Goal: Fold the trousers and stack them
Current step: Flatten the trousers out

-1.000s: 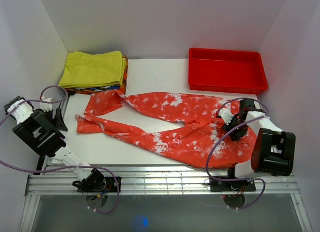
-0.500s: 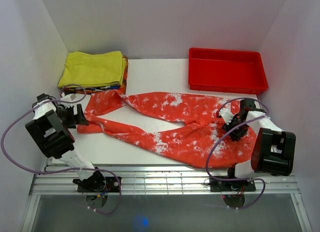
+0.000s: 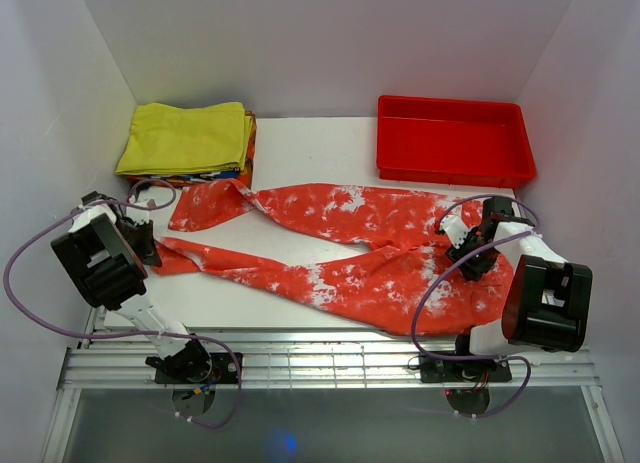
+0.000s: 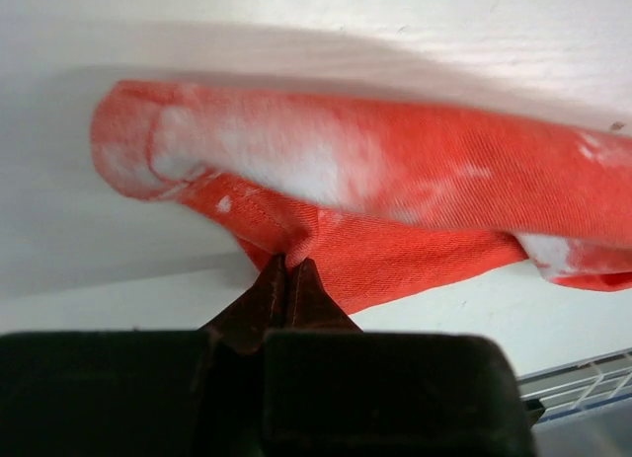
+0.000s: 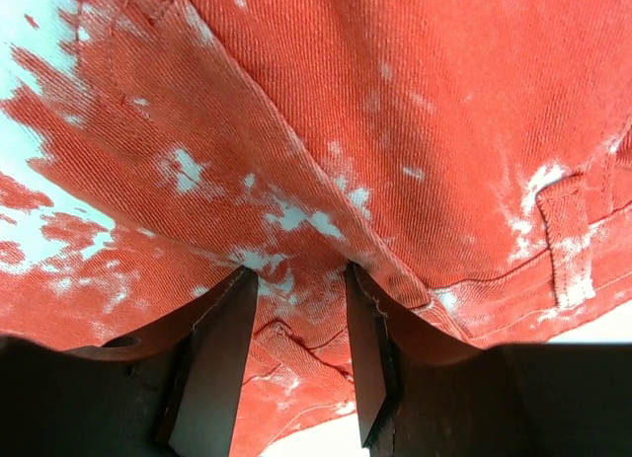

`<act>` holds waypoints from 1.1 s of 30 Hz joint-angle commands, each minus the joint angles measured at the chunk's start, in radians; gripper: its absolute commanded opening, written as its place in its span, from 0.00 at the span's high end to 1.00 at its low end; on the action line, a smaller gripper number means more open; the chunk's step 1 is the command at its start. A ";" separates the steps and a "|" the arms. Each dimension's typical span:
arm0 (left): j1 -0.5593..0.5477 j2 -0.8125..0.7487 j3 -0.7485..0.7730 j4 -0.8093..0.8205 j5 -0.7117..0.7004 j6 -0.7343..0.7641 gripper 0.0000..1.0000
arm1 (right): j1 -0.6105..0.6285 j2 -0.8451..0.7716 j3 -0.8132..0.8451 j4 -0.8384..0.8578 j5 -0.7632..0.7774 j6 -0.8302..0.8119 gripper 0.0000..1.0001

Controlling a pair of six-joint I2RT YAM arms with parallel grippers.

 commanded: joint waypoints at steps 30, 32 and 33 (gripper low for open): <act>0.080 0.005 0.554 -0.419 0.454 0.311 0.21 | -0.075 -0.134 0.207 -0.298 -0.227 -0.112 0.34; 0.040 0.046 0.579 -0.341 0.492 0.154 0.18 | -0.067 -0.125 0.208 -0.299 -0.218 -0.093 0.34; -0.013 0.057 0.596 -0.267 0.480 0.115 0.18 | -0.066 -0.120 0.208 -0.301 -0.215 -0.084 0.34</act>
